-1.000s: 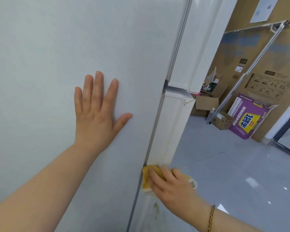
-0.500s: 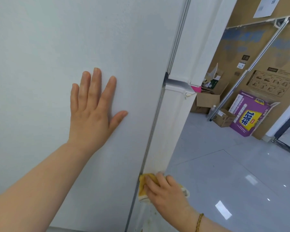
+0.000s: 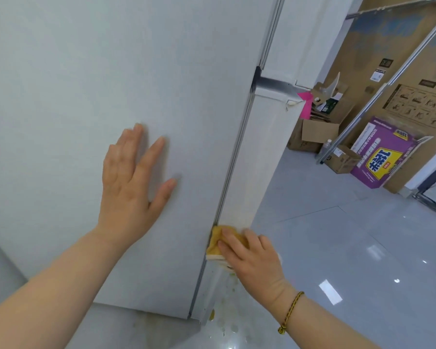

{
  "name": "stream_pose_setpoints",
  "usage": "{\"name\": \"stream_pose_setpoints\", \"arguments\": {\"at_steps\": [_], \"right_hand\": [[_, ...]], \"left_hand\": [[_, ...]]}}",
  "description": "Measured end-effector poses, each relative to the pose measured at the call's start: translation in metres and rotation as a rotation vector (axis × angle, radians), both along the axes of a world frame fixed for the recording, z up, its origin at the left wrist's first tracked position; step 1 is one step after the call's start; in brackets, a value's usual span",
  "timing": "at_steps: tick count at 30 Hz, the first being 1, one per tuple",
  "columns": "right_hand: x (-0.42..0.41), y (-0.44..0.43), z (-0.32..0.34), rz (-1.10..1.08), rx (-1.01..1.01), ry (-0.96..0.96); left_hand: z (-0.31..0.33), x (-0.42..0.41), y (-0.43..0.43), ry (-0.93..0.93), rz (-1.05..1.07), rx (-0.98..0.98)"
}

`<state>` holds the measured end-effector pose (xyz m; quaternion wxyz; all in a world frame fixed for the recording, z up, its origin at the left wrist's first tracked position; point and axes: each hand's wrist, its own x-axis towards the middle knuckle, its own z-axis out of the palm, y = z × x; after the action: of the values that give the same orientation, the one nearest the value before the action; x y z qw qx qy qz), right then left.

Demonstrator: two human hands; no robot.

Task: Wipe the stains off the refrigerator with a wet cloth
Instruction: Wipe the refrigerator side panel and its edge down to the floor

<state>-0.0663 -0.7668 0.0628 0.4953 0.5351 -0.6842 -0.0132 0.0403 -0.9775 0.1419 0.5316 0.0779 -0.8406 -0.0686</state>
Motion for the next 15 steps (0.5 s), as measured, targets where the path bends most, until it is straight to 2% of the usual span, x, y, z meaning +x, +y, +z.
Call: {"name": "stream_pose_setpoints", "arguments": {"at_steps": [2, 3, 6, 8, 11, 15], "right_hand": [[0.010, -0.002, -0.011, -0.047, 0.121, -0.049], [0.013, -0.002, -0.008, -0.067, 0.111, -0.088], [0.014, 0.001, 0.004, -0.045, -0.069, -0.148], [0.011, 0.007, 0.002, -0.021, -0.099, -0.121], [0.008, 0.005, -0.026, -0.038, -0.059, -0.132], [0.008, 0.007, -0.102, -0.097, 0.074, -0.182]], "left_hand": [[-0.028, 0.010, 0.005, -0.067, 0.007, 0.017], [-0.039, 0.013, 0.007, -0.096, 0.003, 0.017], [-0.070, 0.017, 0.012, -0.155, -0.005, 0.025], [-0.084, 0.017, 0.013, -0.176, 0.017, 0.037], [-0.108, 0.015, 0.015, -0.195, 0.055, 0.058], [-0.139, 0.014, 0.015, -0.211, 0.082, 0.070]]}}
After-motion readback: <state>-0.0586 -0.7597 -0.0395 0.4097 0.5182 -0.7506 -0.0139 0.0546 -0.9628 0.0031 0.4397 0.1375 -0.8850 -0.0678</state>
